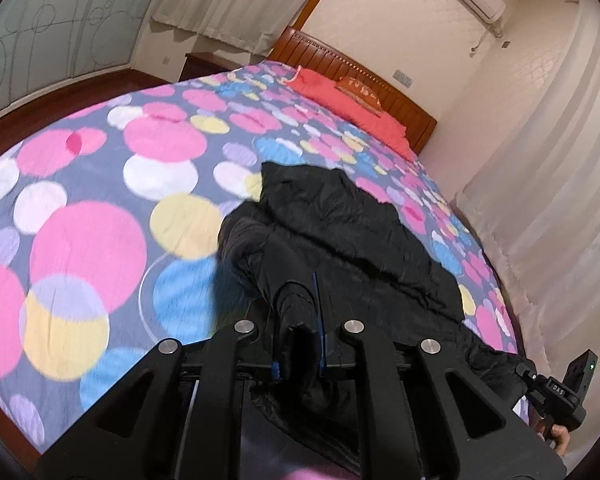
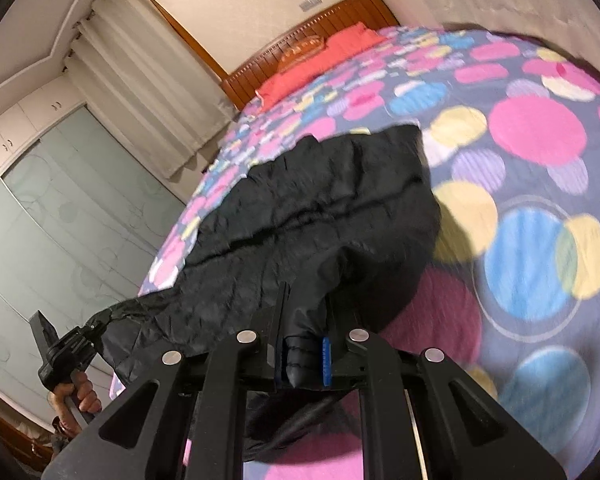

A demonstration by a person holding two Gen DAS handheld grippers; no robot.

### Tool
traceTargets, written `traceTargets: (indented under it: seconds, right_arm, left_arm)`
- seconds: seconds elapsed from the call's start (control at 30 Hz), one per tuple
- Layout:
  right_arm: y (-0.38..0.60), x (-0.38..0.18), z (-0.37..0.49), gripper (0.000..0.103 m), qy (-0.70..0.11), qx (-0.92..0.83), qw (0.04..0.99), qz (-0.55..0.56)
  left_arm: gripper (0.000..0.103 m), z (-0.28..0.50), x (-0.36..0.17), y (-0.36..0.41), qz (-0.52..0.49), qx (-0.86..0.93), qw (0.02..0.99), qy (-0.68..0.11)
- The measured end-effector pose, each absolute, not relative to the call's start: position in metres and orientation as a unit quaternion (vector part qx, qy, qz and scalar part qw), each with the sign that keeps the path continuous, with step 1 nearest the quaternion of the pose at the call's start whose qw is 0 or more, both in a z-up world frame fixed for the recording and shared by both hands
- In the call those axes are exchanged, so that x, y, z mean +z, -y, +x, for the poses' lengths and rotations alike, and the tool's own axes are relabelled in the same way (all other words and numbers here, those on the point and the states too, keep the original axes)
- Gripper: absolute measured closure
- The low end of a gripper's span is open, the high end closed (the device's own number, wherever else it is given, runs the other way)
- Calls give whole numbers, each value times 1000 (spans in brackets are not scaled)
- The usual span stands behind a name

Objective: Fold large clothes
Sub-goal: 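Grasp the hem with both tools and lift it toward the collar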

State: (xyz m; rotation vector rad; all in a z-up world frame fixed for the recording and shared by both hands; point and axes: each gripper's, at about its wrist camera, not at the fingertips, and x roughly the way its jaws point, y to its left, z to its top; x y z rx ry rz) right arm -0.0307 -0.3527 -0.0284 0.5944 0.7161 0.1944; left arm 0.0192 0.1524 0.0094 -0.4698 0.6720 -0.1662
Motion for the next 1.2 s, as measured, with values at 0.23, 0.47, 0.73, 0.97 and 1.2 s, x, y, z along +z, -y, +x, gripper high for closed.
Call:
traceTargets:
  seconds: [0.23, 0.47, 0.73, 0.97, 1.2]
  right_arm:
    - [362, -1, 2, 90, -310, 94, 901, 289]
    - [382, 23, 62, 90, -276, 78, 908, 306]
    - [411, 17, 169, 90, -273, 39, 901, 336]
    - [430, -26, 264, 90, -321, 10, 880, 349]
    - [438, -92, 332, 90, -381, -8, 855, 352]
  left_arm:
    - [92, 68, 31, -154, -234, -93, 916, -311]
    - [92, 144, 51, -150, -235, -89, 917, -309]
    - [92, 254, 46, -131, -198, -51, 920, -334]
    - [92, 357, 7, -114, -181, -15, 907, -379]
    - [92, 421, -47, -101, -152, 15, 893, -424]
